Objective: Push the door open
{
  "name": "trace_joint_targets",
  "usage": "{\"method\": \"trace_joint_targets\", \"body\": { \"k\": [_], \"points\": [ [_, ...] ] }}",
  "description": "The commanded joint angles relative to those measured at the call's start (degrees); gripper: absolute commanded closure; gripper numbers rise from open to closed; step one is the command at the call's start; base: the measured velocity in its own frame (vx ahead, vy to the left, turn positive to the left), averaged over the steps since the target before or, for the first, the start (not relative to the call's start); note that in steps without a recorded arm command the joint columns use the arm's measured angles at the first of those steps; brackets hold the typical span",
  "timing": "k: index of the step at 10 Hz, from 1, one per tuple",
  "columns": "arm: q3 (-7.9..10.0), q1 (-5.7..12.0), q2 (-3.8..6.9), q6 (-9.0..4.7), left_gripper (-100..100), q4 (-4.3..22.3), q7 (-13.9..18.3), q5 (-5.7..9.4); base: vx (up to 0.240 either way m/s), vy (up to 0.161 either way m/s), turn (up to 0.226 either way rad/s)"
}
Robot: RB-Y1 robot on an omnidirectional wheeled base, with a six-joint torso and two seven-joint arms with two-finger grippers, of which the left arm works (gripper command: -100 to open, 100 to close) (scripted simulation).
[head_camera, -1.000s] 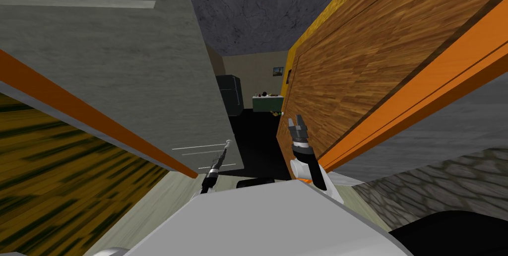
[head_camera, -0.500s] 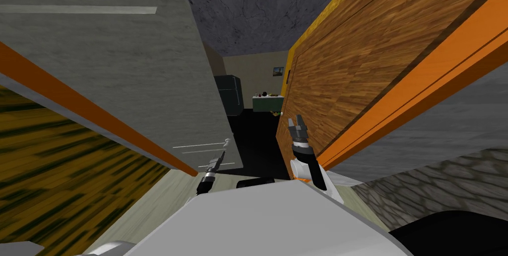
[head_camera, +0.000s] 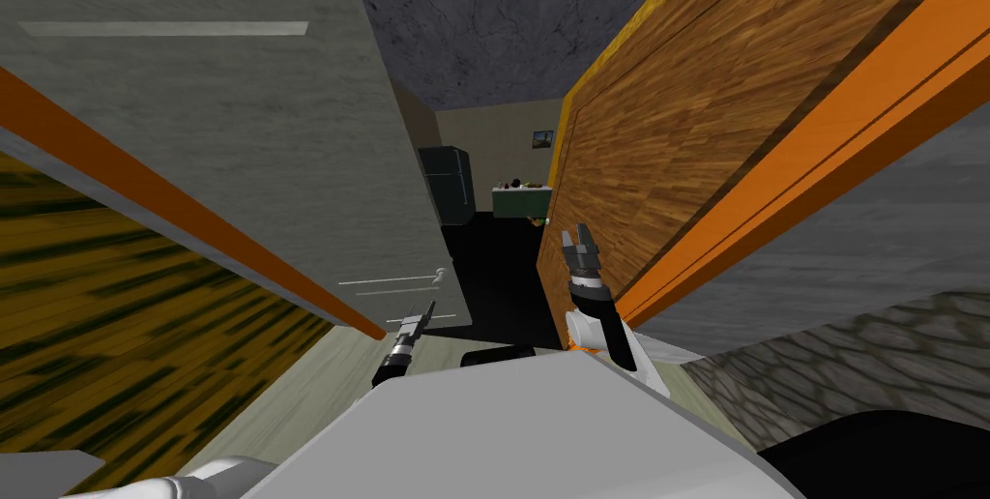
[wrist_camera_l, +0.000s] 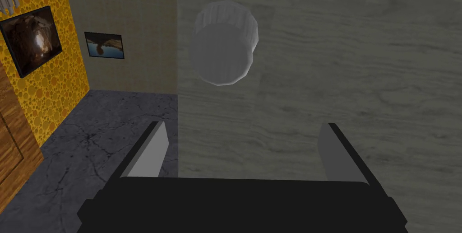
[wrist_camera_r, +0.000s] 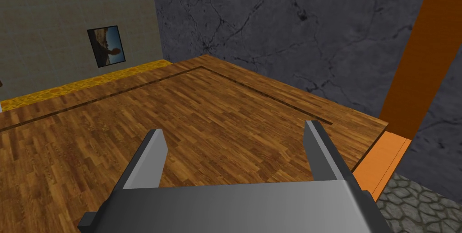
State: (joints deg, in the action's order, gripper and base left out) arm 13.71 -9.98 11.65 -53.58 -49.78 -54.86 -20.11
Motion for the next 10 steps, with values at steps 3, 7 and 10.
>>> {"method": "trace_joint_targets", "body": {
  "k": [3,7,10],
  "points": [
    [1.05,-1.72,0.64,-1.48,-100,-0.08,-4.81,-1.89,-0.035,-0.080,0.024],
    [1.37,-1.37,0.40,-1.27,-100,0.21,-5.74,-2.01,0.060,-0.025,-0.011],
    [1.68,-0.56,-0.01,-0.70,-100,0.60,-6.36,-1.85,0.218,0.023,-0.032]
  ]
}}
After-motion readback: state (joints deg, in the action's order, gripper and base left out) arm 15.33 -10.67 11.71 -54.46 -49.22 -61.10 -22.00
